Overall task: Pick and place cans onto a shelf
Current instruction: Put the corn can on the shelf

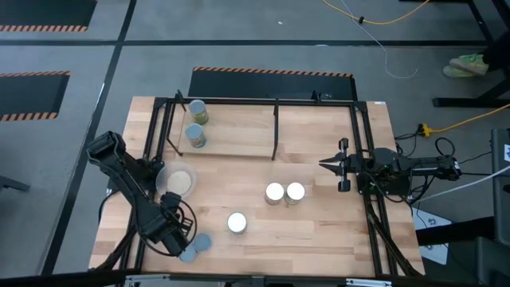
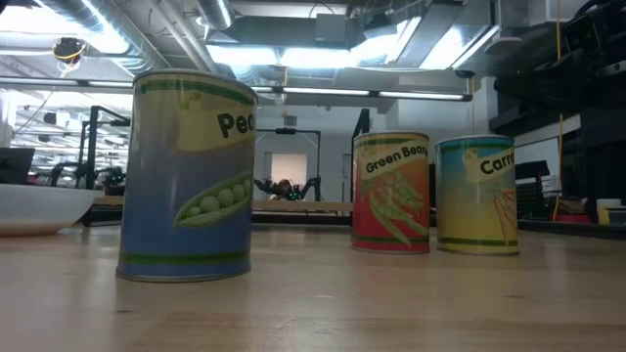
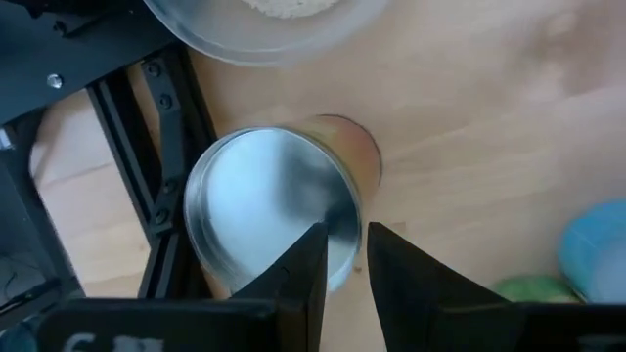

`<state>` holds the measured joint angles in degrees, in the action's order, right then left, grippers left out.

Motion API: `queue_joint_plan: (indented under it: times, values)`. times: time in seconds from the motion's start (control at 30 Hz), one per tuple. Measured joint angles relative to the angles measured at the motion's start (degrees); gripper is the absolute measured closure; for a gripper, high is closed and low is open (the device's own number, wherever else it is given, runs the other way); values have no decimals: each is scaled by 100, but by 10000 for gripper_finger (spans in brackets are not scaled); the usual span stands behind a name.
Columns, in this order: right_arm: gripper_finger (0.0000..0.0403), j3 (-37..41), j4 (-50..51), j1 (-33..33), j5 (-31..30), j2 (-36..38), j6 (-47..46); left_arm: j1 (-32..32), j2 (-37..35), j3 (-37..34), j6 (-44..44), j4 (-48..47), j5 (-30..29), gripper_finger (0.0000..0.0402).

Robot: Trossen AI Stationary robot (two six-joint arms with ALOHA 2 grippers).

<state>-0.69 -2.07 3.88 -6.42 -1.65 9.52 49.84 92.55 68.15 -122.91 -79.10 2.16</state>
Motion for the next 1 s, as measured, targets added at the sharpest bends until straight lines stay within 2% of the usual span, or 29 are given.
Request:
queue_joint_plan:
  times: [0.2,0.47,0.7,0.8,1.0]
  values:
    - [357,0,-2,0,-1,0,0,-10,-28,-268,2,235,307,332]
    - [357,0,-12,0,-2,0,0,-13,-20,-278,4,251,336,334]
    - [357,0,-13,0,-1,0,0,-13,-14,-278,6,285,321,379]
    - [357,0,-13,0,0,0,0,-13,1,-184,8,258,321,396]
    - [357,0,-15,0,-1,0,0,-46,28,369,206,441,334,400]
